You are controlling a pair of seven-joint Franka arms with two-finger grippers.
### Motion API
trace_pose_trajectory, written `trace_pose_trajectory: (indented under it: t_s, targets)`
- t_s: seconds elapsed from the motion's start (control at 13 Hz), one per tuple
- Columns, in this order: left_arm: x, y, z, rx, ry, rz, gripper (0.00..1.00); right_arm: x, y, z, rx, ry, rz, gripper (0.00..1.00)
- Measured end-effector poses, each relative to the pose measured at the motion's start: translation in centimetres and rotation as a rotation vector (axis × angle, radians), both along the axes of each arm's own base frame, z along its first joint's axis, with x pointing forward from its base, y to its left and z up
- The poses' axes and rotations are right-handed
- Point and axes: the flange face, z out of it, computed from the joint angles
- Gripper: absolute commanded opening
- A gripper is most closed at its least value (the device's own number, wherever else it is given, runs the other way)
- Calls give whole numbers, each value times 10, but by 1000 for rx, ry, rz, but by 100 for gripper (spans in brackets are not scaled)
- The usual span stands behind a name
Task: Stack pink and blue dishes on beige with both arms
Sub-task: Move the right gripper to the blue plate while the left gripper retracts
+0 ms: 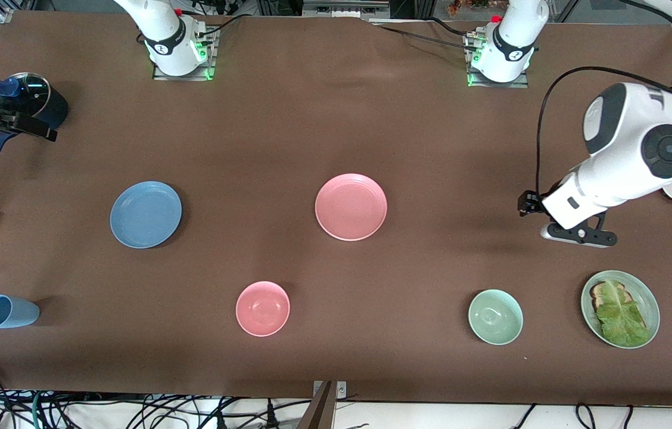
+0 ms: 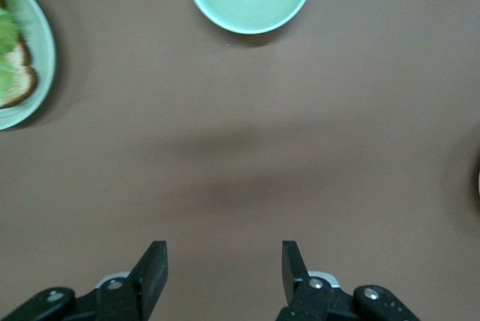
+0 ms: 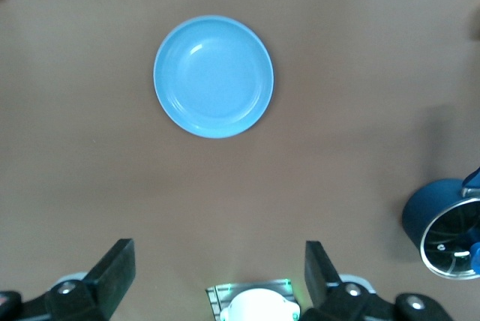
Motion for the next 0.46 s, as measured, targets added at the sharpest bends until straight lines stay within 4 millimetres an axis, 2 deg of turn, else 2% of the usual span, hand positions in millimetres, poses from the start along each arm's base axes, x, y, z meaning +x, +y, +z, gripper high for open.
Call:
trace_pose_trajectory:
  t_s: [0.08, 0.31, 0.46]
  targets:
    - [2, 8, 16, 5, 10, 4, 100, 2, 1, -17, 1, 27, 1, 100]
    - [4, 37, 57, 20, 17, 40, 100, 13, 0, -73, -2, 49, -2, 100]
    - [-3, 49, 86, 32, 0, 63, 100, 19, 0, -109, -7, 51, -4, 100]
